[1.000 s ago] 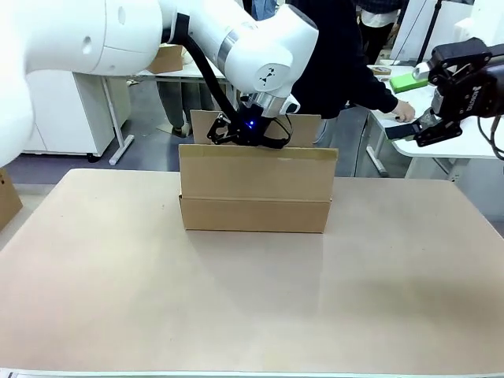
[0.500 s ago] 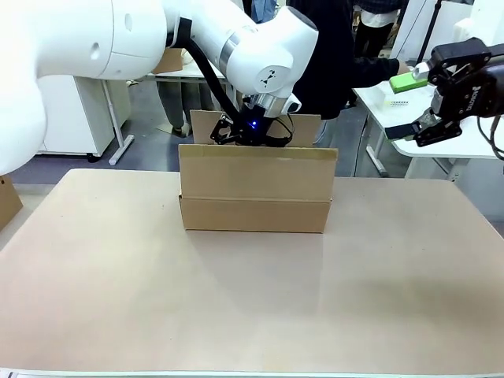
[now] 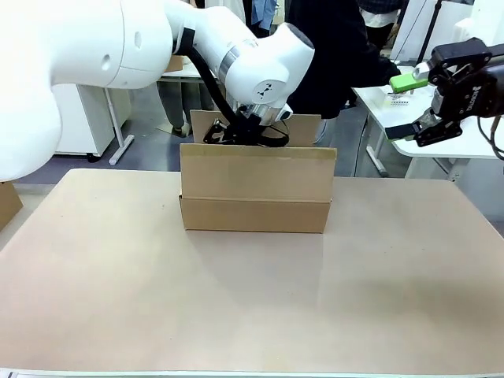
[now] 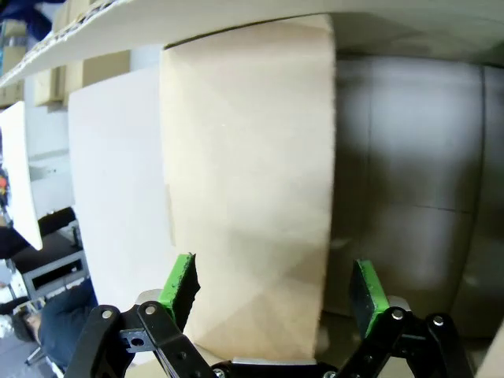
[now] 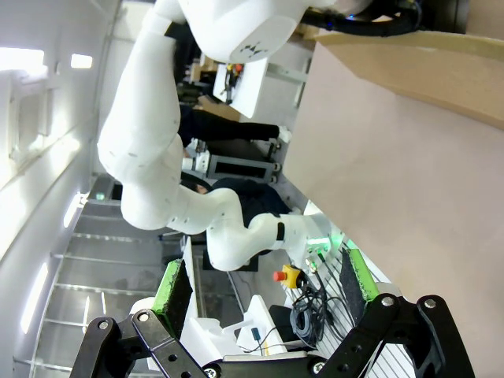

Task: Pack the gift set into the box.
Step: Place both hands on the side flaps of the Package Box and spread them outward.

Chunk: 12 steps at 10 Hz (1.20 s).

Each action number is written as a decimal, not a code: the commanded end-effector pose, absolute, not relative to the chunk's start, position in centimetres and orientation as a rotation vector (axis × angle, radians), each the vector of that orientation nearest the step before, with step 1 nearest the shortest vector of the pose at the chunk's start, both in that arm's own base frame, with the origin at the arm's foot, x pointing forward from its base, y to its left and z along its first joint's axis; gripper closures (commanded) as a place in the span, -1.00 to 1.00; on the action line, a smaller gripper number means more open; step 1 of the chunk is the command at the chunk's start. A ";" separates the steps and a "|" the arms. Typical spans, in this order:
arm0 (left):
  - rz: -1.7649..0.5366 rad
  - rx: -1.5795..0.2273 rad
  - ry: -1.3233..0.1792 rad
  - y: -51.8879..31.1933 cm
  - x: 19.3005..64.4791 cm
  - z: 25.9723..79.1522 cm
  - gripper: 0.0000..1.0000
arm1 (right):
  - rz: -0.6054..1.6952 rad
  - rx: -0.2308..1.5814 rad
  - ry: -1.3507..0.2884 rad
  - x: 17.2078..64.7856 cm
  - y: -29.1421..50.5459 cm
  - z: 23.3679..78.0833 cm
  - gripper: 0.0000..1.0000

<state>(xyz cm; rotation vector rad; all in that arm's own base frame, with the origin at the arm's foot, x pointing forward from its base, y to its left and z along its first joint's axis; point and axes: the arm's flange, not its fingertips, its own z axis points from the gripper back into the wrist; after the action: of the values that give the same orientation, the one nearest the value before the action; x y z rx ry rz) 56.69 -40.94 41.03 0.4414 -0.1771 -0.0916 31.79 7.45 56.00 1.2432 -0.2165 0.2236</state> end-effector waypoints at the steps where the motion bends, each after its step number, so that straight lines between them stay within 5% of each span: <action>1: -0.017 0.513 -0.179 -41.0 57.1 41.2 -1.00 | 0.244 1.270 -0.240 32.0 7.7 56.0 -1.00; 12: 0.026 0.681 -0.152 -37.8 55.1 45.3 -1.00 | 0.244 1.270 -0.240 32.0 7.7 56.0 -1.00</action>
<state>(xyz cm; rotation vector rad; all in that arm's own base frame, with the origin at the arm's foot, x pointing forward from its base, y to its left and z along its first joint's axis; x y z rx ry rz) 54.61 -38.75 45.18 0.6498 -0.1593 0.0112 31.79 7.44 56.00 1.2432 -0.2168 0.2238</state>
